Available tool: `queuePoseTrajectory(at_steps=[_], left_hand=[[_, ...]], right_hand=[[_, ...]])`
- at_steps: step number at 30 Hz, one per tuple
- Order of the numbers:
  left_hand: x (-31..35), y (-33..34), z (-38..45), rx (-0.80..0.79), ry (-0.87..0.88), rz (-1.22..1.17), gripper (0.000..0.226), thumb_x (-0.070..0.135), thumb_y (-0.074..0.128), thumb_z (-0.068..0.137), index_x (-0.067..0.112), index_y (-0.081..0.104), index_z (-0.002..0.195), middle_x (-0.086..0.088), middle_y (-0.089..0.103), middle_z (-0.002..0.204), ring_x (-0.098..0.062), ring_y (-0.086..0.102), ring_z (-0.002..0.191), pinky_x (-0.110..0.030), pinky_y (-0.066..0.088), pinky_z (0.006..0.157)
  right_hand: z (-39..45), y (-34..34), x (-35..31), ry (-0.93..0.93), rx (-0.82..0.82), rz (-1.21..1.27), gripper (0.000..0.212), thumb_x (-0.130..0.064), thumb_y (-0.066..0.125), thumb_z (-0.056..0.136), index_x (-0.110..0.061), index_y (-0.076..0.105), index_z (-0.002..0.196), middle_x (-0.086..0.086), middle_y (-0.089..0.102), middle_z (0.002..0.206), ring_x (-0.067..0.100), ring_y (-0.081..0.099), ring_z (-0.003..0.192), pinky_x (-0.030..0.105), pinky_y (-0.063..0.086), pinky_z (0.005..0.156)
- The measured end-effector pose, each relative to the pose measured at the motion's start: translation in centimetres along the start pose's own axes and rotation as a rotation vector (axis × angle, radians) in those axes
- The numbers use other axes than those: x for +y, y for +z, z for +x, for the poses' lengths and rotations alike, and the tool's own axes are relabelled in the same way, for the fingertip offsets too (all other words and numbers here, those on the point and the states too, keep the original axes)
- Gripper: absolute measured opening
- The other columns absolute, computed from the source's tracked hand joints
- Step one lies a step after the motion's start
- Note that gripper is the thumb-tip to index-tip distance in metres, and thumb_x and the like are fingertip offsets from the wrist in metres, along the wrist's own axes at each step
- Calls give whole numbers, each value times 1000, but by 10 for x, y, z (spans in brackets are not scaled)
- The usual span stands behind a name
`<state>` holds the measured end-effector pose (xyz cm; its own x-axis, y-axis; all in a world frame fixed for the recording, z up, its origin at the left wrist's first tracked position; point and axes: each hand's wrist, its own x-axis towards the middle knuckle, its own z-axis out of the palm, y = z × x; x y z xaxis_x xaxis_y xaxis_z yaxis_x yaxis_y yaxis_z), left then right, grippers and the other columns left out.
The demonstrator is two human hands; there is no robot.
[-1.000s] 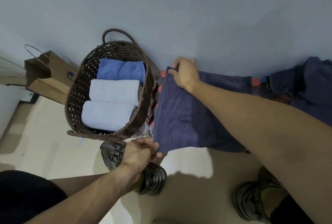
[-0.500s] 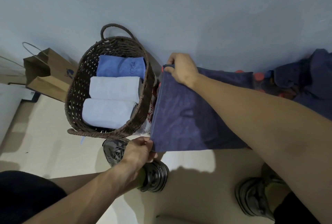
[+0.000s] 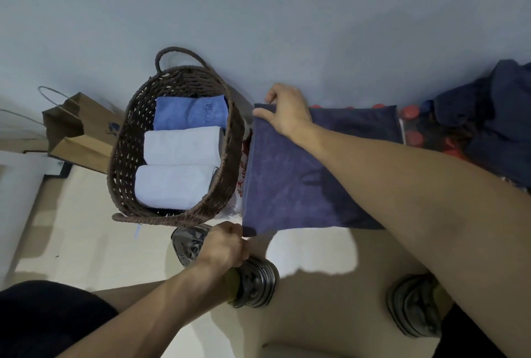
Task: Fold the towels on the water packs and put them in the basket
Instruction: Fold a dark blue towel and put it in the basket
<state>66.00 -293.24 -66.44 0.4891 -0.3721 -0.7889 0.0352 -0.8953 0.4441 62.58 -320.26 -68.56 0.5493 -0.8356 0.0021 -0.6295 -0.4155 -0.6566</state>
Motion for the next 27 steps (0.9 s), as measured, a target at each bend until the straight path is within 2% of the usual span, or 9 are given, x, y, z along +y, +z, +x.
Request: queuePoseTrajectory(at_steps=[3, 5, 7, 9, 13, 17, 22, 25, 27], left_hand=[[15, -2, -5, -39, 97, 684, 45, 41, 41, 100, 1, 58, 113, -21, 67, 112, -35, 65, 100, -40, 52, 86], [36, 3, -13, -42, 198, 911, 47, 46, 48, 95, 5, 57, 114, -16, 67, 112, -31, 66, 102, -35, 53, 83], [65, 13, -17, -46, 336, 751, 35, 39, 55, 92, 6, 64, 100, -17, 72, 98, -35, 69, 92, -36, 55, 74], [92, 25, -15, 95, 542, 596, 23, 31, 56, 92, 9, 66, 91, -16, 72, 92, -35, 68, 90, -36, 53, 75], [138, 44, 17, 364, 860, 639, 21, 16, 47, 93, 6, 60, 107, -17, 63, 111, -37, 55, 106, -43, 43, 93], [149, 50, 62, 350, 759, 759, 51, 21, 39, 100, 1, 31, 147, -22, 32, 152, -37, 28, 142, -44, 22, 117], [122, 65, 78, 456, 776, 856, 63, 35, 27, 103, 3, 11, 155, -17, 6, 163, -30, 0, 151, -39, 1, 123], [115, 65, 80, 483, 807, 846, 66, 41, 17, 101, 4, 7, 155, -15, 3, 163, -27, -2, 151, -37, -1, 123], [114, 64, 79, 488, 816, 866, 71, 45, 10, 98, 3, 4, 155, -14, 1, 163, -25, -3, 151, -36, -1, 123]], right_hand=[[-10, -24, 10, -145, -7, -32, 39, -51, 68, 85, -17, 61, 104, -2, 62, 106, 17, 53, 102, 33, 44, 90], [-21, -48, 25, -209, -3, -13, 30, -41, 66, 90, -14, 61, 103, 1, 61, 103, 19, 54, 100, 34, 44, 89], [-33, -74, 46, -204, 53, -41, 20, -29, 65, 90, -11, 61, 99, 4, 62, 98, 23, 55, 98, 37, 46, 86], [-45, -96, 71, -102, 138, -142, 16, -19, 62, 87, -9, 60, 99, 8, 61, 100, 28, 54, 100, 42, 45, 86], [-67, -127, 118, 355, 194, -376, 41, -27, 60, 89, -2, 52, 120, 21, 50, 125, 40, 45, 119, 47, 43, 96], [-81, -139, 142, 511, 48, -393, 63, -47, 61, 91, 3, 48, 127, 24, 50, 130, 40, 46, 124, 44, 43, 98], [-75, -137, 136, 534, -81, -283, 56, -48, 69, 84, 0, 65, 113, 21, 64, 120, 38, 60, 112, 38, 50, 85], [-67, -144, 128, 557, -104, -126, 31, -28, 71, 82, 0, 72, 94, 19, 69, 99, 30, 66, 97, 32, 48, 73], [-63, -152, 131, 641, -52, 233, 7, -11, 75, 80, -5, 71, 81, 11, 67, 84, 24, 64, 80, 30, 49, 66]])
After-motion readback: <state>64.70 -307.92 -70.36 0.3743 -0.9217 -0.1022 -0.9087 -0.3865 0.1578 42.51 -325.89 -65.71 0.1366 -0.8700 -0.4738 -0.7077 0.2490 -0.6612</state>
